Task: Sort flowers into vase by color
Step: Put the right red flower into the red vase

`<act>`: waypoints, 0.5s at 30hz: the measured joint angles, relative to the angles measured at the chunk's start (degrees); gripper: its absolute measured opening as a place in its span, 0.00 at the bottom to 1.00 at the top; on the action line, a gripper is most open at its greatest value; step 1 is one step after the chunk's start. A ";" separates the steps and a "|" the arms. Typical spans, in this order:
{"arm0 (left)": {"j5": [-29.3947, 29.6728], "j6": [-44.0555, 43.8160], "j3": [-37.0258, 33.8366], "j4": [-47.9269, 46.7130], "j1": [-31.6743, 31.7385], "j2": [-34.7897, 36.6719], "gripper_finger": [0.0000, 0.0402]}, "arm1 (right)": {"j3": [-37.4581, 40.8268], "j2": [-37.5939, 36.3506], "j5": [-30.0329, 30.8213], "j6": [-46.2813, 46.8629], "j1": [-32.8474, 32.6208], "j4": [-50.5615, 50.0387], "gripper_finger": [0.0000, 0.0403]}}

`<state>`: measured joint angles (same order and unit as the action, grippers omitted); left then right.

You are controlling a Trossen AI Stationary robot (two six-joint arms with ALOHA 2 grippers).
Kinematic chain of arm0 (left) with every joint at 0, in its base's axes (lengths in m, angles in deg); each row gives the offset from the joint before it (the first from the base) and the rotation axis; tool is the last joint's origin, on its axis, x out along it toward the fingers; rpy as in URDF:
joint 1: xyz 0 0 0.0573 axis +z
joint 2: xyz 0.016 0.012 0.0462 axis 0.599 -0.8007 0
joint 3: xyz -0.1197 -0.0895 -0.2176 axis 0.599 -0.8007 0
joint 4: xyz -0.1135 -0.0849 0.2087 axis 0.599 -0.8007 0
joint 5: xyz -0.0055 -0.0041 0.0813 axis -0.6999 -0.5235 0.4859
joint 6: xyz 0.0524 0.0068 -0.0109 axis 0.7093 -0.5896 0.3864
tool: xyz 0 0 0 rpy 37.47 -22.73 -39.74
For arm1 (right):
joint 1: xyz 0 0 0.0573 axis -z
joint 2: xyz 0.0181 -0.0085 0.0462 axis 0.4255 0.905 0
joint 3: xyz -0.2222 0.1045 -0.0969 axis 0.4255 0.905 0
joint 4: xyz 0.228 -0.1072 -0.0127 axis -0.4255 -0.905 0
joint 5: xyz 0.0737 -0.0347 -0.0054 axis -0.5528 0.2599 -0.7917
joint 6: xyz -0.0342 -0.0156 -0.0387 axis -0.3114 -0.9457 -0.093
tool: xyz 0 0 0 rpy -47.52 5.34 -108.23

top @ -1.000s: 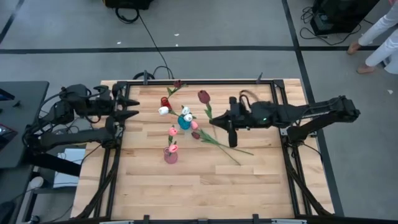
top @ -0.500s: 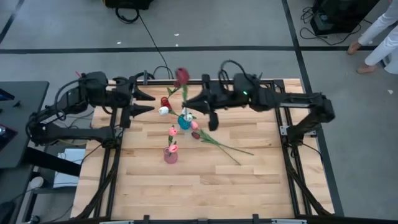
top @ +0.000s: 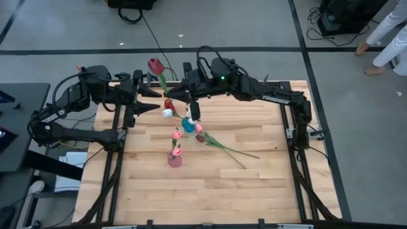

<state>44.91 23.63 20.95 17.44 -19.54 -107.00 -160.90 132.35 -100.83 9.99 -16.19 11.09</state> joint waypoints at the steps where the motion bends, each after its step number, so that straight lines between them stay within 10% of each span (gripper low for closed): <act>1: 0.25 0.12 0.02 0.24 0.00 -0.24 0.46 | -0.77 0.62 -0.37 0.07 0.15 0.29 0.04; 15: 2.75 2.18 0.00 4.70 0.04 -2.95 0.45 | -4.13 3.48 -1.58 -0.95 0.20 1.10 0.04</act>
<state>47.66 25.81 20.95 22.14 -19.50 -109.95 -165.03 135.82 -102.41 9.04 -15.99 12.19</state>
